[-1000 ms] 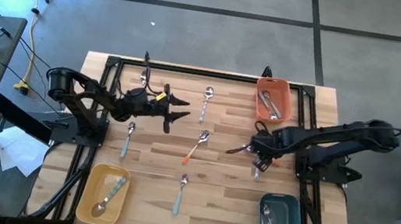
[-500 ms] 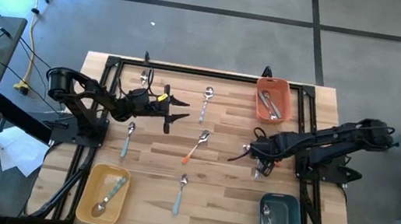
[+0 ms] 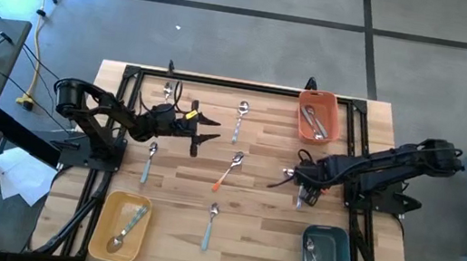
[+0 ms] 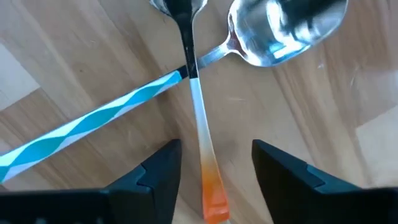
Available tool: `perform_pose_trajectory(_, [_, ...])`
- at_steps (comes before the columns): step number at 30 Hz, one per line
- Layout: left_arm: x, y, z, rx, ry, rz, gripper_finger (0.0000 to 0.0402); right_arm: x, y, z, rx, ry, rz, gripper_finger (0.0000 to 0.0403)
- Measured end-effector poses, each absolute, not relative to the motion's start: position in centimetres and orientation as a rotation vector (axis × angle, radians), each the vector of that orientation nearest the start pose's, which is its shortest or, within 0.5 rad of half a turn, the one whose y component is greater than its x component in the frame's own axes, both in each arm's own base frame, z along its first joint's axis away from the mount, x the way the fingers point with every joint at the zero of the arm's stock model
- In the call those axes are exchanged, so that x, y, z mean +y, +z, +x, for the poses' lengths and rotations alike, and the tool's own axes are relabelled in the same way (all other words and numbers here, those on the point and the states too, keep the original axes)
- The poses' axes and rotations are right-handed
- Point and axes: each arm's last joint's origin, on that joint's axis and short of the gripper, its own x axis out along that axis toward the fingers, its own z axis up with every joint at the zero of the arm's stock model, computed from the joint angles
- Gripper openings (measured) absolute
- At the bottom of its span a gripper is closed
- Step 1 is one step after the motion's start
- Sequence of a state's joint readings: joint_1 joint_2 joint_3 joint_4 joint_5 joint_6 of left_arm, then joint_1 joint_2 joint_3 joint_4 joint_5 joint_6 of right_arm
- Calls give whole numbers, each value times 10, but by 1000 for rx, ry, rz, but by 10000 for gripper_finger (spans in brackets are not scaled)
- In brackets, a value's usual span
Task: Sort silverware by color (type)
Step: Put the middle right orange spoon into the dark blue bin
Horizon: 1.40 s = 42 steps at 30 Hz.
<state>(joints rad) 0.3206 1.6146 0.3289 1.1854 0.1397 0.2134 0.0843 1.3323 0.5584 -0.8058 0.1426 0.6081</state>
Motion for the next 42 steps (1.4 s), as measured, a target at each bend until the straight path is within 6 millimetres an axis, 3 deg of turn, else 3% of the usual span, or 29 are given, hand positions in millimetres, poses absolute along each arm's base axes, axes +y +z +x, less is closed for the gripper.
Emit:
perform_pose_trajectory(15, [69,132,241,171,142,113,157,-2,135,177,1465,-551,403,12])
perform_pose_trajectory(23, [62,131,239,163,132,137,122,-6,143,182,1415,-650,314,8])
perform_pose_trajectory(32, [62,132,239,150,135,141,90,-4,182,194,1463,-671,321,5])
perform_pose_trajectory(37, [61,131,239,157,133,93,77,13,206,205,1425,-603,351,5])
perform_pose_trajectory(42, [58,130,239,155,124,86,67,45,233,208,1385,-576,387,1])
